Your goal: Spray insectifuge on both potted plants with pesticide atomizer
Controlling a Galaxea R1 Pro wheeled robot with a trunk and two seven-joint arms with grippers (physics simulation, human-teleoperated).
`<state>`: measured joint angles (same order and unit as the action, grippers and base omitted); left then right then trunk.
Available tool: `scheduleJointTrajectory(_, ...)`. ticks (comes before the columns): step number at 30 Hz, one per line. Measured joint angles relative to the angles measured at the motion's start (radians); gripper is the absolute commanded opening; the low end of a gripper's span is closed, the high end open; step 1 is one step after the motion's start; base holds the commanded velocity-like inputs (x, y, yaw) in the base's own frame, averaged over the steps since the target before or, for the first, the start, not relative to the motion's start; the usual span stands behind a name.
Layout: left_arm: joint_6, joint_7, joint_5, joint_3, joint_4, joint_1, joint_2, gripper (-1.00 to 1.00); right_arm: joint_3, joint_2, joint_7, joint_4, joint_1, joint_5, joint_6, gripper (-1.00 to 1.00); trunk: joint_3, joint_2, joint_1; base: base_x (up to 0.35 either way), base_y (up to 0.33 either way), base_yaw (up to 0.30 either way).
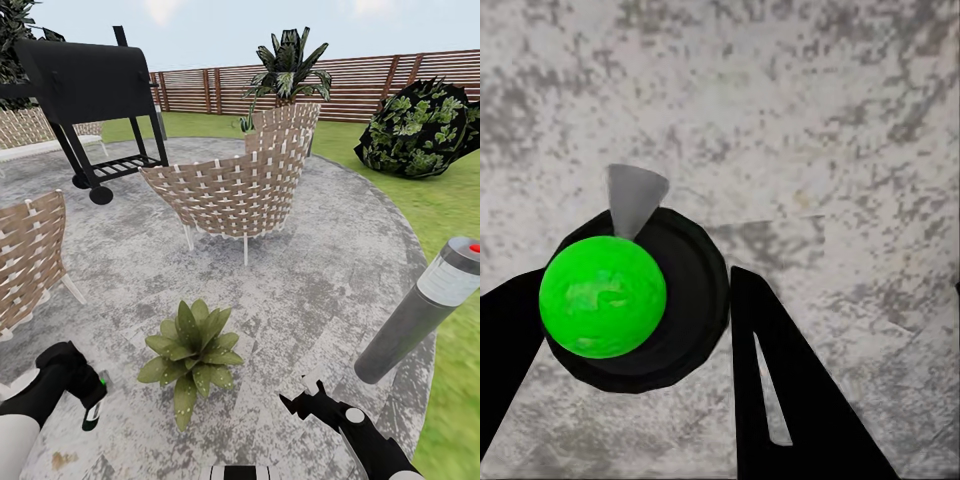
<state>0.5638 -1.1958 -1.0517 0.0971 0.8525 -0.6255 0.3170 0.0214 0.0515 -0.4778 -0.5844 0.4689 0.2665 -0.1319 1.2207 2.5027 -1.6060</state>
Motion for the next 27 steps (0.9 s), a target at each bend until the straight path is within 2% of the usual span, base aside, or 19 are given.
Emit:
scheduleJointTrajectory(2,0.000,0.001,0.000,-0.001,-0.007,0.001,0.010,-1.00,0.000,0.000,0.000,0.000,0.000,0.000,0.000,1.00,0.000,0.000,0.000,0.000,0.000,0.000)
scheduleJointTrajectory(4,0.001,0.002,0.001,-0.005,-0.009,0.002,0.003,-1.00,0.000,0.000,0.000,0.000,0.000,0.000,0.000,1.00,0.000,0.000,0.000,0.000,0.000,0.000)
scheduleJointTrajectory(5,0.002,0.003,0.003,-0.007,-0.012,0.003,-0.007,-1.00,0.000,0.000,0.000,0.000,0.000,0.000,0.000,1.00,0.000,0.000,0.000,0.000,0.000,0.000)
scheduleJointTrajectory(7,0.005,0.006,-0.002,-0.009,-0.024,0.003,-0.044,-1.00,0.000,0.000,0.000,0.000,0.000,0.000,0.000,1.00,0.000,0.000,0.000,0.000,0.000,0.000)
scheduleJointTrajectory(10,0.012,0.028,-0.006,-0.012,-0.027,0.002,-0.058,-1.00,0.000,0.000,0.000,0.000,0.000,0.000,0.000,1.00,0.000,0.000,0.000,0.000,0.000,0.000)
scheduleJointTrajectory(12,0.015,0.035,-0.006,-0.009,-0.029,0.001,-0.057,-1.00,0.000,0.000,0.000,0.000,0.000,0.000,0.000,1.00,0.000,0.000,0.000,0.000,0.000,0.000)
scheduleJointTrajectory(14,0.016,0.037,-0.009,-0.005,-0.030,0.001,-0.044,-1.00,0.000,0.000,0.000,0.000,-0.001,0.000,0.000,1.00,0.000,0.000,0.000,0.000,0.000,0.000)
scheduleJointTrajectory(16,0.016,0.038,-0.029,-0.004,-0.032,0.001,-0.012,-1.00,0.000,0.000,0.000,0.000,0.000,0.000,0.000,1.00,0.000,0.000,0.000,0.000,0.000,0.000)
scheduleJointTrajectory(18,0.018,0.035,-0.050,-0.003,-0.032,0.001,0.001,-1.00,0.000,0.000,0.000,0.000,0.000,0.000,0.000,1.00,0.000,0.000,0.000,0.000,0.000,0.000)
scheduleJointTrajectory(21,0.021,0.033,-0.066,-0.003,-0.032,0.002,-0.004,-1.00,0.000,0.000,0.000,0.000,0.000,0.000,0.000,1.00,0.000,0.000,0.000,0.000,0.000,0.000)
scheduleJointTrajectory(23,0.026,0.032,-0.066,-0.008,-0.031,0.001,-0.018,-1.00,0.000,0.000,0.000,0.000,-0.001,0.000,0.000,1.00,0.000,0.000,0.000,0.000,0.000,0.000)
scheduleJointTrajectory(25,0.061,0.031,-0.069,-0.012,-0.030,-0.001,-0.042,-1.00,0.000,0.000,0.000,0.000,0.000,0.000,0.000,1.00,0.000,0.000,0.000,0.000,0.000,0.000)
scheduleJointTrajectory(27,0.104,0.030,-0.070,-0.016,-0.030,-0.010,-0.050,-1.00,0.000,0.000,0.000,0.000,0.000,0.000,0.000,1.00,0.000,0.000,0.000,0.000,0.000,0.000)
